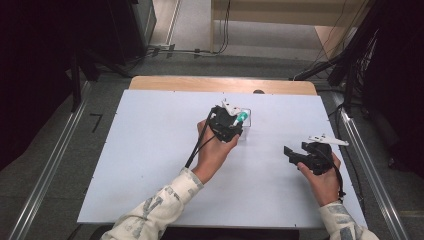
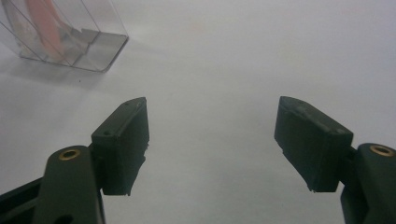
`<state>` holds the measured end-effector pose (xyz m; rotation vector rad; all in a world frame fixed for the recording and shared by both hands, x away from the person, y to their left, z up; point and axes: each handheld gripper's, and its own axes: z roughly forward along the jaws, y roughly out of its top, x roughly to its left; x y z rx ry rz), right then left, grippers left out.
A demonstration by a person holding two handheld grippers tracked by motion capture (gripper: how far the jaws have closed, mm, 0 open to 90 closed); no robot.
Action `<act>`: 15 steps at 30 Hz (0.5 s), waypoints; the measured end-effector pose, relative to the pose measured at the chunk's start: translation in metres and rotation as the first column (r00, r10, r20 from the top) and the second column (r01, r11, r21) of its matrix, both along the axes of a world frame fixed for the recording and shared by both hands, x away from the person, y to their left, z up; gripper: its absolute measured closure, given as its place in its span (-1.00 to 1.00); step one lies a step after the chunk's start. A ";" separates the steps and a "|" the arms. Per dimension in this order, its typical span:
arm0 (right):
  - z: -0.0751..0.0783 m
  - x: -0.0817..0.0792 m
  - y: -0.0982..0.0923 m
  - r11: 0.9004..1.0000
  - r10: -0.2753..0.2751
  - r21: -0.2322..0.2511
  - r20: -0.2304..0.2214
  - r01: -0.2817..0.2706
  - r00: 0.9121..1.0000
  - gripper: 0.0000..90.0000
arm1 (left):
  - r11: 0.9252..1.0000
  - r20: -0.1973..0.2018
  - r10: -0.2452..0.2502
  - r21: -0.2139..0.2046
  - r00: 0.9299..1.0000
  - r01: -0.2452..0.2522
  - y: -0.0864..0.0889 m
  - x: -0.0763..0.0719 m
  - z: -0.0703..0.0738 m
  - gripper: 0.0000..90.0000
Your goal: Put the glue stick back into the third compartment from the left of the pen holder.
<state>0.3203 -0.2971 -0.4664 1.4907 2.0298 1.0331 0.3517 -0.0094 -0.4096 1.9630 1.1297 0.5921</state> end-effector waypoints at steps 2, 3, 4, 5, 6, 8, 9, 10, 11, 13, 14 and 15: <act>0.000 0.000 0.000 1.000 -0.002 0.000 0.000 0.002 1.000 -0.44 | 1.000 0.003 0.001 -0.004 1.000 -0.001 0.000 0.000 0.000 0.46; 0.000 0.000 0.000 1.000 -0.001 0.000 0.000 0.001 1.000 -0.44 | 1.000 0.003 0.002 -0.002 1.000 -0.002 0.000 0.000 0.000 0.46; 0.000 0.000 0.000 1.000 -0.002 0.002 0.000 0.002 1.000 -0.44 | 1.000 0.004 0.004 -0.001 1.000 -0.004 0.000 0.001 0.000 0.46; 0.000 0.000 0.000 1.000 -0.002 0.003 0.000 0.002 1.000 -0.44 | 1.000 0.005 0.005 -0.002 1.000 -0.005 0.000 0.001 0.000 0.46; 0.000 0.000 0.000 1.000 -0.002 0.002 0.001 0.002 1.000 -0.44 | 1.000 0.007 0.008 -0.006 1.000 -0.008 0.000 0.001 0.000 0.46; 0.000 0.000 0.000 1.000 -0.001 0.000 0.000 0.001 1.000 -0.44 | 1.000 0.006 0.006 -0.005 1.000 -0.006 0.000 0.002 0.000 0.46; 0.000 0.000 0.000 1.000 -0.001 0.000 -0.001 0.001 1.000 -0.44 | 1.000 0.006 0.005 -0.009 1.000 -0.005 0.000 0.002 0.000 0.46; 0.000 0.000 0.000 1.000 -0.001 0.000 -0.001 0.001 1.000 -0.44 | 1.000 0.005 0.003 -0.007 1.000 -0.003 -0.001 0.001 0.000 0.46; 0.000 0.000 0.000 1.000 -0.001 0.001 0.000 0.001 1.000 -0.44 | 1.000 0.003 0.001 -0.004 1.000 -0.001 -0.001 0.001 0.000 0.46; 0.000 0.000 0.000 1.000 0.000 0.002 0.000 0.000 1.000 -0.44 | 1.000 0.002 0.000 -0.006 1.000 0.000 -0.001 0.002 -0.001 0.46; 0.000 0.000 0.000 1.000 -0.001 0.002 -0.001 0.001 1.000 -0.44 | 1.000 0.001 0.000 -0.006 1.000 0.000 -0.001 0.002 -0.001 0.46; 0.000 0.000 0.000 1.000 -0.001 0.002 -0.002 0.001 1.000 -0.44 | 1.000 0.000 -0.001 -0.010 1.000 0.001 -0.002 0.002 -0.001 0.46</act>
